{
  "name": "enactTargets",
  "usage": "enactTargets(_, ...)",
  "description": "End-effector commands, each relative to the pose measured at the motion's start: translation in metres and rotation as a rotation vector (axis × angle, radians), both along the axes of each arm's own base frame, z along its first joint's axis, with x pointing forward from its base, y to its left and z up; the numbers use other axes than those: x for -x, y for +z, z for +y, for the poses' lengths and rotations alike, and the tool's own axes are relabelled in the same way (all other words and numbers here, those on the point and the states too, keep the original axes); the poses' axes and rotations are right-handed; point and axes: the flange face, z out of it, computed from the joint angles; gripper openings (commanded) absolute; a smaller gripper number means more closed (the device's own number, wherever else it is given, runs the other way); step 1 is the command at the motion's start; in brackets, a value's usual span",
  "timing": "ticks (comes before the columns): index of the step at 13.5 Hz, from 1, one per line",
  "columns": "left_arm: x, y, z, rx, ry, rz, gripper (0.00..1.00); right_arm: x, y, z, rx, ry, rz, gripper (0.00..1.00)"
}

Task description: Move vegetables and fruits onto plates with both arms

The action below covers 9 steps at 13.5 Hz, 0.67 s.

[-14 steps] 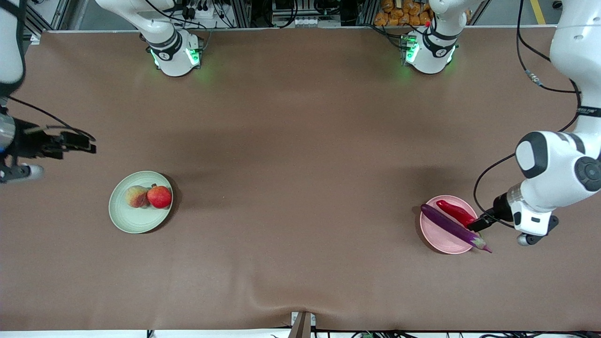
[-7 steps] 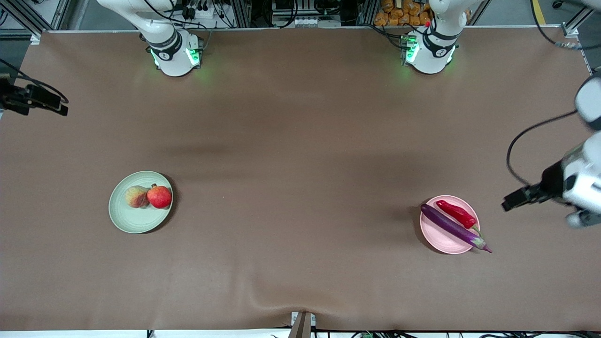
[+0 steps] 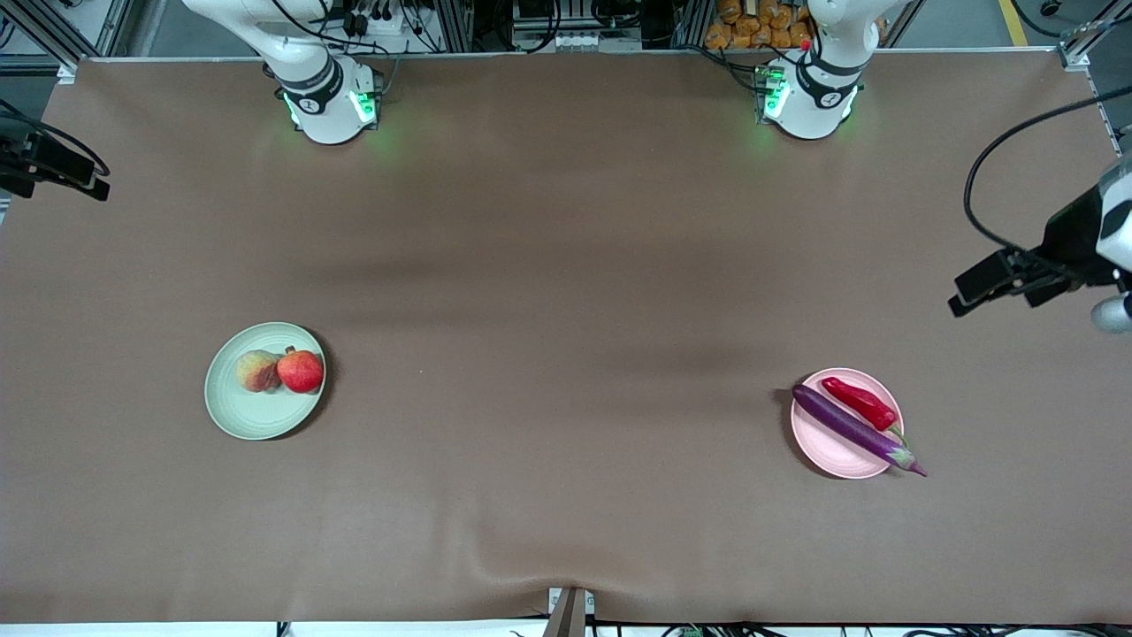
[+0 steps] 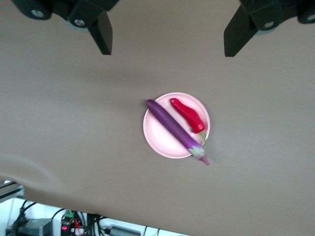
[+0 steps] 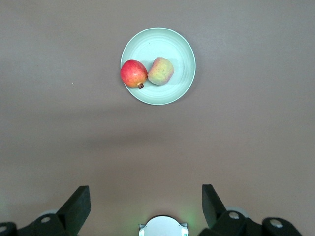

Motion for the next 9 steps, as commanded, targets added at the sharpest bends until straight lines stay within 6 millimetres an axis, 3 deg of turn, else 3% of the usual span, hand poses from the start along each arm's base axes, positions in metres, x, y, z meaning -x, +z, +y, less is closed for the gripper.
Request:
enactTargets(1, 0.028, 0.022, -0.003, -0.057, -0.001, 0.027, 1.0, 0.006, 0.001, 0.001, 0.01, -0.023, -0.01, 1.0)
enactTargets(2, 0.044, 0.026, -0.018, -0.087, -0.01, 0.037, 1.0, 0.005, -0.001, 0.004, 0.011, -0.056, -0.009, 1.0)
enactTargets(3, 0.053, 0.022, -0.004, -0.115, 0.018, 0.048, 1.0, 0.004, -0.001, 0.011, 0.017, -0.084, -0.005, 1.0)
enactTargets(4, 0.07, 0.014, -0.009, -0.139, 0.0, 0.069, 1.0, 0.004, -0.002, 0.019, 0.018, -0.072, -0.002, 1.0)
enactTargets(6, 0.089, 0.007, 0.005, -0.152, -0.015, 0.093, 1.0, 0.004, -0.004, 0.015, 0.016, -0.069, 0.001, 1.0)
enactTargets(9, 0.085, 0.006, 0.033, -0.127, -0.046, 0.104, 1.0, 0.004, -0.005, 0.012, 0.024, -0.066, -0.002, 1.0)
